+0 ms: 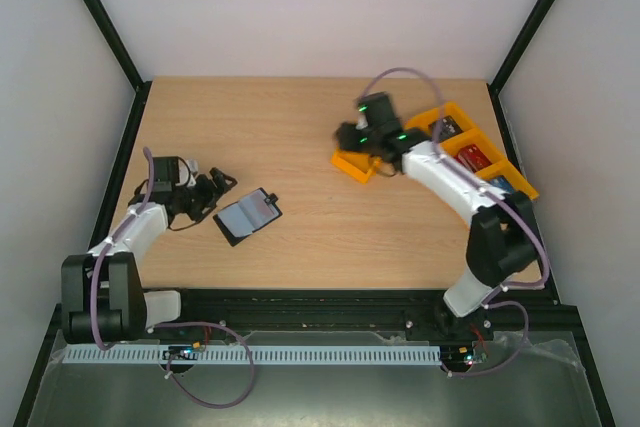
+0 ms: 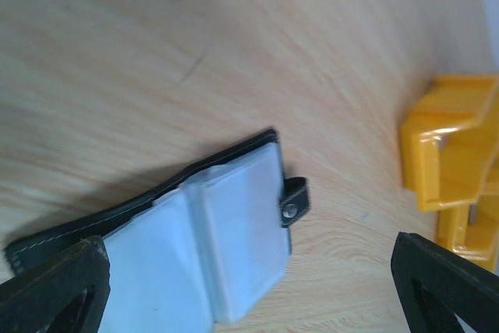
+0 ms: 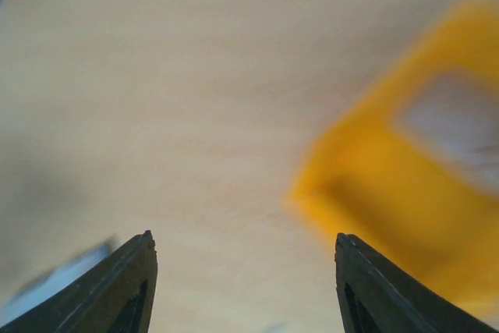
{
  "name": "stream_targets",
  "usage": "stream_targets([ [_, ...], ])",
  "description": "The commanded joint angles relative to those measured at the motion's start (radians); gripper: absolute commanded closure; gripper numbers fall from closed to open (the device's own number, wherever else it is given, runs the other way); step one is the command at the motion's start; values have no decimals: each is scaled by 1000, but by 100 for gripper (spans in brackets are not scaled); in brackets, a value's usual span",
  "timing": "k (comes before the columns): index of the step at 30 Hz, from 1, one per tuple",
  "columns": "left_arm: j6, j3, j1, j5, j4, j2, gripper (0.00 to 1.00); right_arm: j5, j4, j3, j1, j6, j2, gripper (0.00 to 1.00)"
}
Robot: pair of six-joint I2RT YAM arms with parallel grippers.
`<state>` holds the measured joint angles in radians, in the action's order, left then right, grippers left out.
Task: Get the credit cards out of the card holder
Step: Place the credit card in the storage box, then pick up the card holder from the center of the board.
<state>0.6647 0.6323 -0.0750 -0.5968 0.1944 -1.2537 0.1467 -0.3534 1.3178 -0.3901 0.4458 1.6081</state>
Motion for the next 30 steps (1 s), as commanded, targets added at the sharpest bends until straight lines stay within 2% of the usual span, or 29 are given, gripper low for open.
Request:
stream_targets([
  [1, 94, -45, 0, 107, -16, 1, 1, 162, 20, -19, -236, 69, 119, 40],
  [4, 105, -86, 15, 132, -21, 4, 1, 215, -10, 54, -363, 118, 259, 46],
  [7, 99, -117, 37, 189, -18, 4, 1, 221, -39, 130, -441, 135, 372, 48],
  [11, 76, -152, 65, 237, -54, -13, 1, 282, -23, 183, -470, 198, 480, 51],
  [15, 77, -195, 97, 219, -109, -37, 1, 291, -4, 198, -475, 240, 522, 57],
  [22, 97, -206, 131, 151, -182, -65, 8, 423, 116, 192, -494, 310, 577, 81],
  [27, 99, -206, 133, 117, -208, -71, 21, 456, 209, 164, -498, 363, 562, 93],
  [30, 97, -208, 135, 115, -215, -74, 38, 472, 239, 147, -498, 373, 558, 93],
])
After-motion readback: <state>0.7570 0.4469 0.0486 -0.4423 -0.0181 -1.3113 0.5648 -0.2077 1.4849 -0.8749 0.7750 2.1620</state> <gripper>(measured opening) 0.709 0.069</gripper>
